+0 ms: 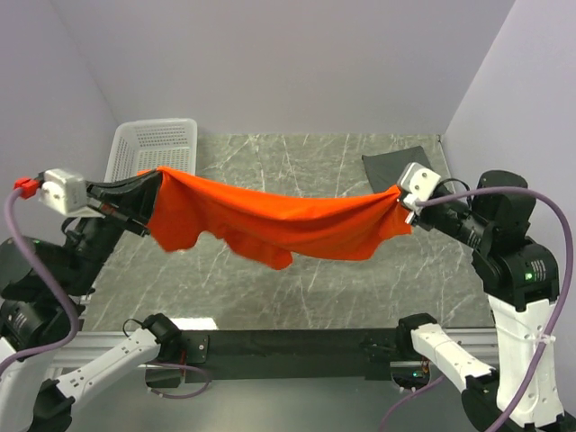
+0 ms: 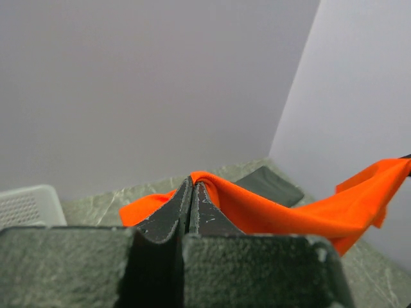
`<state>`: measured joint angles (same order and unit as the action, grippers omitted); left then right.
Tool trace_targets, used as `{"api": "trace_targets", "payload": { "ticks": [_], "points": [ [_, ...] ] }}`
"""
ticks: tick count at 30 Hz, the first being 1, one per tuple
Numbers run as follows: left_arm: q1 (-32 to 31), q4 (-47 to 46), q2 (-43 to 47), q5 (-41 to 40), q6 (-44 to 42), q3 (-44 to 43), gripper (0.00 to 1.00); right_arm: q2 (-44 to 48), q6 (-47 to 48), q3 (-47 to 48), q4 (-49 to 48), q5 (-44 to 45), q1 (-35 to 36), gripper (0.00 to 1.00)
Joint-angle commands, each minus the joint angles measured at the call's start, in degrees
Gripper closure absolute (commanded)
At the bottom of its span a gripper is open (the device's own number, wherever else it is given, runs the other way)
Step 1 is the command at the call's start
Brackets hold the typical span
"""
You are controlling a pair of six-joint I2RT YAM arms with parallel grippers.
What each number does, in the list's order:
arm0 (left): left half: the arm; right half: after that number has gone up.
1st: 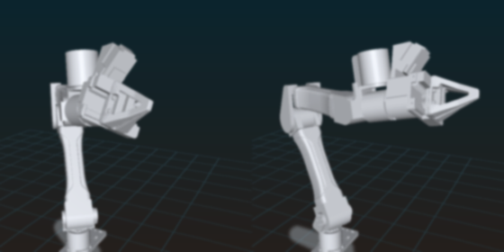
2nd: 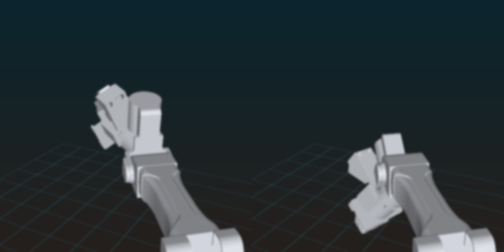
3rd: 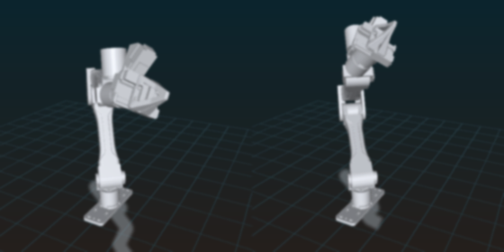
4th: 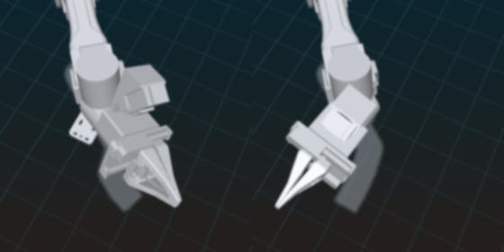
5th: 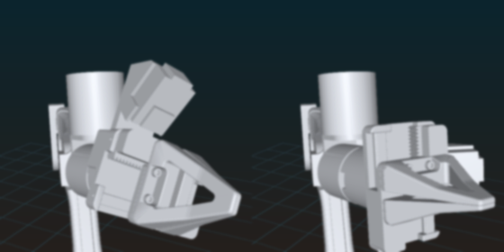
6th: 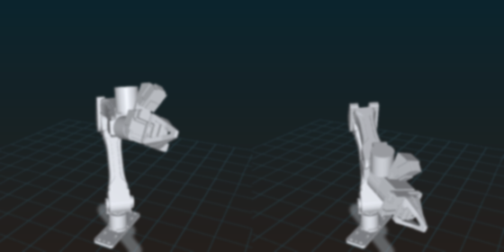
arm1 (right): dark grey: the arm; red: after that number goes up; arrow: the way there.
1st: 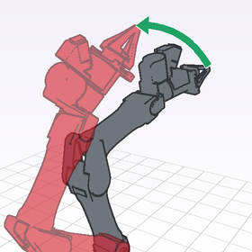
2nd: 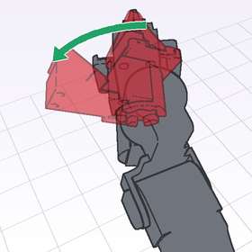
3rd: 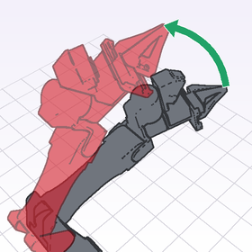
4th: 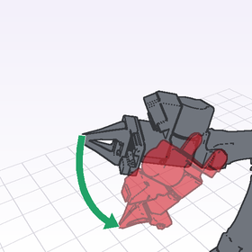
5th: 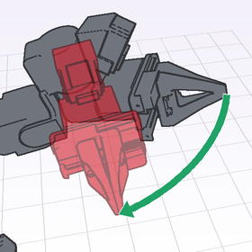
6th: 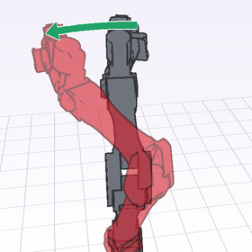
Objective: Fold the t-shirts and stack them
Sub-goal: Flatten the tshirt out
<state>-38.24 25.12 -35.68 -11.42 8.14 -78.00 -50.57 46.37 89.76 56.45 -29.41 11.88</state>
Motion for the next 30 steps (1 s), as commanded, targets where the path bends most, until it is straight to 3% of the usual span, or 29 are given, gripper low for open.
{"api": "trace_targets", "payload": {
  "ticks": [1,6,9,13,17,25,30],
  "points": [
    [0.0,-5.7,1.1,4.0,0.2,0.7,0.99,1.5,1.4,-1.9,1.6,-1.4,-0.7,1.00],
    [0.0,-6.0,0.0,1.3,2.4,4.2,0.99,-1.0,0.5,-12.3,-1.3,-2.8,-0.7,1.00],
    [0.0,-6.9,-0.8,-1.5,5.4,11.5,0.99,-5.8,-0.9,-15.9,-2.7,-5.5,-0.6,1.00],
    [-0.1,-9.0,-1.5,-4.6,9.5,19.1,0.99,-13.1,-2.3,-16.7,-4.4,-7.2,-0.7,1.00],
    [0.0,-10.3,-1.0,-5.5,11.5,24.2,1.00,-14.8,-2.5,-16.5,-4.3,-9.4,-0.7,1.00],
    [-0.1,-8.0,7.6,-0.4,15.0,27.0,0.99,-5.2,8.3,-14.9,6.2,-13.8,-0.6,1.00],
    [0.0,-8.1,13.4,3.8,17.8,24.8,0.99,2.9,9.4,-11.0,10.5,-14.4,-0.6,1.00]
  ]
}}
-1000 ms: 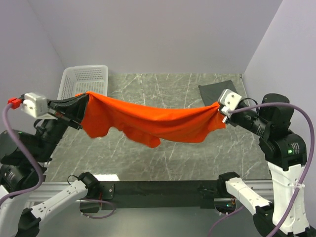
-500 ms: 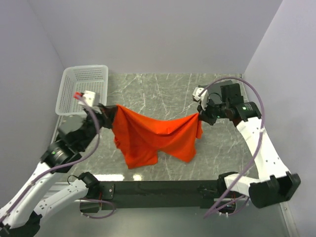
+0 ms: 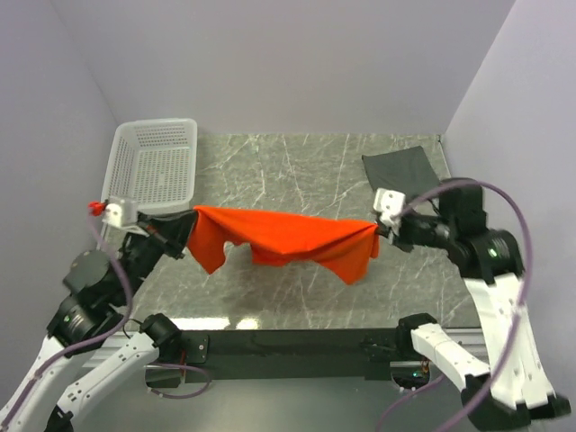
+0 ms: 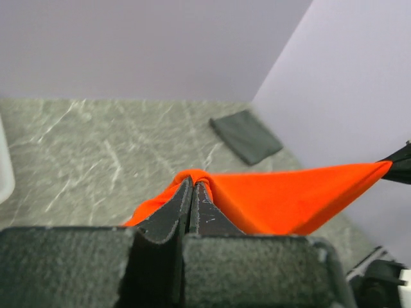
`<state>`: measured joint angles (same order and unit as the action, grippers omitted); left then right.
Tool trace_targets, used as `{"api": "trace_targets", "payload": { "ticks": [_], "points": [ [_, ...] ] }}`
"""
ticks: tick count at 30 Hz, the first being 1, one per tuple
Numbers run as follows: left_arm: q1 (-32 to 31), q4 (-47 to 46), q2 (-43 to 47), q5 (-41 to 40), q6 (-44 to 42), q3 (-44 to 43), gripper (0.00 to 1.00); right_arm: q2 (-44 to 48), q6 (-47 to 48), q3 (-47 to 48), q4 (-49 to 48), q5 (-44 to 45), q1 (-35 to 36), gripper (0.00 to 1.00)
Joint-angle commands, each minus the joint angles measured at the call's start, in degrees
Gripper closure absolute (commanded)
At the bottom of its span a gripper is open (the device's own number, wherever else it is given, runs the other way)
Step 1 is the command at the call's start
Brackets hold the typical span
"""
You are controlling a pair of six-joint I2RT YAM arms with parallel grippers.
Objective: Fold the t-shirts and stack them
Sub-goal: Flatten the tshirt out
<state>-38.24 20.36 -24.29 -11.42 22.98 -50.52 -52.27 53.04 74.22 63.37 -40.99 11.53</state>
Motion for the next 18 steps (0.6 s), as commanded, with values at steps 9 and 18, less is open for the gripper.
{"api": "trace_targets", "payload": {
  "ticks": [9,18],
  "points": [
    [0.0,-6.4,-1.0,0.6,5.2,-3.7,0.99,3.1,-6.4,3.5,-4.9,1.3,-1.3,1.00],
    [0.4,-14.5,-24.9,-10.8,11.2,5.2,1.00,-24.2,-19.4,-1.7,-21.0,7.2,-1.0,0.56]
  ]
}}
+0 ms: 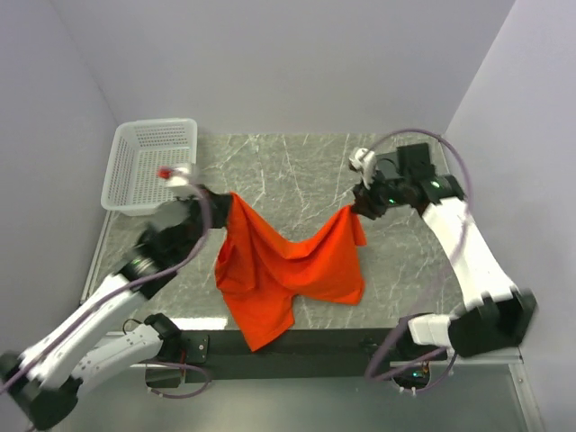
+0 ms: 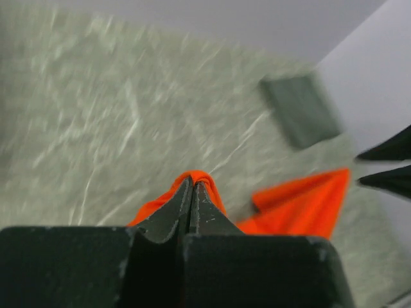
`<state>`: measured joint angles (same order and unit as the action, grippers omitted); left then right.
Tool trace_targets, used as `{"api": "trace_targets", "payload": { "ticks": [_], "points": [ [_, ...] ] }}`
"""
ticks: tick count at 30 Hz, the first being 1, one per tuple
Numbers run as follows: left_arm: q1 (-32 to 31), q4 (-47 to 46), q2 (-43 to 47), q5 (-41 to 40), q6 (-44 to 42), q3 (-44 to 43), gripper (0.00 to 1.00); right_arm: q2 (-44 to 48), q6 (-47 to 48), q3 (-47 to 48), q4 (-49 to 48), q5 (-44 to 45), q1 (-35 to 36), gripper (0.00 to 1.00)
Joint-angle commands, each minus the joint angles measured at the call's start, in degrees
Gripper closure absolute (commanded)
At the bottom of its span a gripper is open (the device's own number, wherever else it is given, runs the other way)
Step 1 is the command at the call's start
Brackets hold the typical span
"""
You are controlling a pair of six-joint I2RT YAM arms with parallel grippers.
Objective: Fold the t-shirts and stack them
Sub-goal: Flatten the tshirt out
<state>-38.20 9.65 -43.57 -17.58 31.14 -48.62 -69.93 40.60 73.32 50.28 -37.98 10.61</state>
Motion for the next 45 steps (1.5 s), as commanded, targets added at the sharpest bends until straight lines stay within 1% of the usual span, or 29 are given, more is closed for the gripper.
{"api": "trace_targets", "payload": {
  "ticks": [1,2,3,5,6,8,9,11,12,14,15,16,17,18,20,21,22,25,28,31,34,35,36,37,38,40,41,43,45],
  "points": [
    [1.0,-5.6,-7.9,-4.5,3.6,4.7,0.99,-8.4,-8.1,0.1,-9.2,5.3,-0.1,0.47],
    [1.5,-6.3,-11.9,-4.1,4.5,5.3,1.00,-10.8,-8.9,0.5,-9.6,5.9,-0.2,0.42],
    [2.0,-7.0,-13.7,-4.4,4.8,5.6,1.00,-11.0,-10.0,0.4,-10.2,6.2,-0.2,0.38],
    [3.3,-8.7,-17.2,-4.2,5.4,6.3,1.00,-8.8,-8.6,-1.9,-10.7,3.9,-0.2,0.36],
    [4.2,-9.2,-17.9,-4.0,5.6,6.5,1.00,-7.9,-4.1,-3.1,-9.9,0.1,-0.1,0.35],
    [5.0,-9.3,-18.7,-3.5,6.0,6.7,1.00,-6.1,4.4,-6.2,-2.2,-3.1,1.1,0.35],
    [5.4,-9.2,-18.7,-3.1,6.0,6.7,1.00,-5.4,13.9,-9.0,3.9,-3.2,1.6,0.36],
    [5.9,-9.2,-18.4,-2.7,5.9,6.6,0.99,-2.2,21.1,-13.4,6.5,-1.4,3.0,0.36],
    [6.2,-9.2,-18.2,-2.7,5.9,6.4,0.99,-0.7,23.4,-18.4,5.0,0.3,3.4,0.36],
    [6.6,-8.8,-17.2,-2.5,5.7,6.7,1.00,4.2,24.0,-23.2,2.9,6.2,5.0,0.36],
    [7.1,-8.4,-16.7,-2.3,5.7,6.9,0.99,5.5,23.1,-27.2,1.8,8.4,7.6,0.36],
    [7.3,-8.3,-16.3,-1.8,5.7,7.3,1.00,6.6,22.2,-29.1,-0.2,10.5,9.0,0.36],
    [7.5,-8.2,-15.2,-1.6,5.7,7.6,0.99,8.1,21.0,-30.8,-1.2,15.2,10.6,0.36],
    [7.7,-8.1,-14.7,-1.5,5.8,7.7,1.00,8.6,18.2,-32.3,-2.3,16.8,14.0,0.36],
    [8.0,-7.5,-13.4,-0.8,5.9,8.3,1.00,9.6,15.7,-36.1,-5.4,20.7,16.9,0.36],
    [8.2,-7.4,-13.1,-0.6,6.0,8.5,1.00,9.9,13.6,-38.1,-6.4,21.9,18.0,0.36],
    [8.2,-7.0,-12.7,-0.2,6.1,8.8,0.99,10.1,12.5,-38.8,-8.6,22.7,20.0,0.36],
    [8.3,-6.8,-11.5,0.4,6.5,9.7,1.00,9.4,9.9,-40.2,-11.2,25.4,22.8,0.36],
    [8.4,-6.5,-10.7,0.8,6.7,10.2,1.00,6.8,7.6,-41.3,-13.9,27.4,24.8,0.36],
    [8.4,-6.2,-10.1,0.9,6.5,10.4,1.00,4.3,5.2,-42.1,-17.3,28.8,27.2,0.38],
    [8.7,-5.7,-9.8,0.8,6.1,10.4,0.99,1.9,3.5,-41.1,-18.2,29.6,28.2,0.51],
    [8.8,-5.4,-9.5,0.7,6.0,10.3,0.99,1.3,3.3,-40.5,-17.7,29.5,28.1,0.65],
    [9.0,-5.1,-9.3,0.5,5.9,10.3,1.00,1.4,3.5,-39.1,-16.7,29.4,28.2,0.73],
    [9.0,-5.0,-9.2,0.4,5.7,10.2,0.99,1.5,4.0,-38.2,-13.9,29.1,28.2,0.78],
    [9.1,-4.6,-8.7,0.4,5.3,10.1,0.99,3.0,5.8,-37.3,-12.2,27.9,28.1,0.86],
    [9.3,-4.3,-8.4,0.4,4.9,9.9,0.99,6.3,8.6,-33.7,-5.8,26.7,28.0,0.93],
    [9.5,-4.3,-8.3,0.3,4.9,9.9,1.00,7.3,10.2,-32.4,-4.4,25.9,27.8,1.00],
    [9.7,-4.6,-8.4,0.7,4.8,9.9,1.00,8.3,10.7,-28.0,-3.0,24.9,26.8,1.00],
    [9.9,-4.8,-9.0,1.1,5.1,9.9,0.99,6.3,9.6,-24.0,-4.1,25.3,26.2,1.00]
  ]
}}
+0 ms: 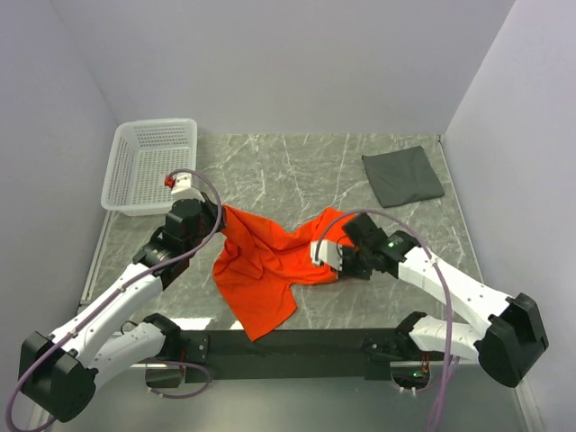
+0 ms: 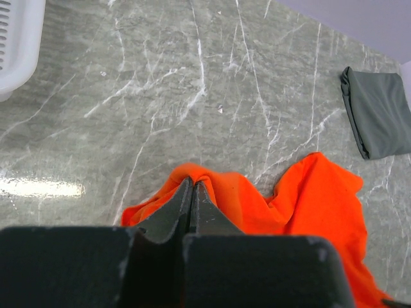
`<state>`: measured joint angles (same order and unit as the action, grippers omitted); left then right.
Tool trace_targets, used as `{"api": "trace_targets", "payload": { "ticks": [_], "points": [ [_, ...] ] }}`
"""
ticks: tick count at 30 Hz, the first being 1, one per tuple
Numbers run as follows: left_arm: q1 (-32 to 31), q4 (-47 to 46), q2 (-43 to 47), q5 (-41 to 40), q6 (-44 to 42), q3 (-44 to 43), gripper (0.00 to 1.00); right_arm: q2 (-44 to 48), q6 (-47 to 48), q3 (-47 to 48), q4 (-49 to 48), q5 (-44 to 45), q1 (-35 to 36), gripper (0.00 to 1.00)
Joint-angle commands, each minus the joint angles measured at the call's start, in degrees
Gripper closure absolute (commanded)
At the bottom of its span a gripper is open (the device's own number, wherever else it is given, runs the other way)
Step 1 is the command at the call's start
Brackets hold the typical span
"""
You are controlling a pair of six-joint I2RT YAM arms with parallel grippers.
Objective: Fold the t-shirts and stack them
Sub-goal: Flatten the tshirt out
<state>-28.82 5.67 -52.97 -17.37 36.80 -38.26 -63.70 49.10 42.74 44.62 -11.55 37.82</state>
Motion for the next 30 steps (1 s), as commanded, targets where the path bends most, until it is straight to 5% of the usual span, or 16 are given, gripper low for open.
{"api": "trace_targets", "payload": {
  "ticks": [1,4,5,6,9,12,14,15,20,30],
  "points": [
    [0.6,-0.9,0.2,1.3,-0.4,-0.5,1.00,-3.9,0.4,8.0,0.8,-0.4,-1.2,1.00],
    [0.6,-1.5,-0.6,2.3,0.1,-0.5,0.99,-12.4,-4.8,11.0,-7.1,7.8,-2.0,0.77],
    [0.6,-1.7,-0.9,2.6,0.1,-0.5,0.99,-14.3,-9.0,11.7,-9.9,10.7,-2.4,0.60],
    [0.7,-1.5,-1.0,2.7,0.1,-0.5,1.00,-16.1,-12.1,12.6,-16.8,19.8,-2.8,0.54],
    [0.8,-1.0,-1.1,3.0,-0.1,-0.7,0.99,-21.0,-20.2,16.4,-22.4,29.3,-6.3,0.43],
    [1.0,-1.0,-0.5,3.0,-0.3,-0.2,0.99,-19.9,-22.7,17.8,-21.2,26.7,-11.2,0.41],
    [1.2,-1.4,-0.1,3.3,-0.3,0.2,0.99,-16.6,-21.3,17.1,-19.0,17.7,-12.7,0.41],
    [1.4,-1.6,0.1,3.7,-0.2,0.6,0.99,-14.4,-19.7,16.1,-14.8,6.2,-13.6,0.41],
    [1.5,-1.8,0.2,4.8,-0.1,1.0,0.99,-8.6,-6.0,10.9,-5.3,-14.2,-11.3,0.39],
    [1.7,-1.0,2.1,5.2,0.4,2.3,1.00,-15.7,-5.0,6.9,-17.2,-0.9,-2.9,0.38]
  ]
}}
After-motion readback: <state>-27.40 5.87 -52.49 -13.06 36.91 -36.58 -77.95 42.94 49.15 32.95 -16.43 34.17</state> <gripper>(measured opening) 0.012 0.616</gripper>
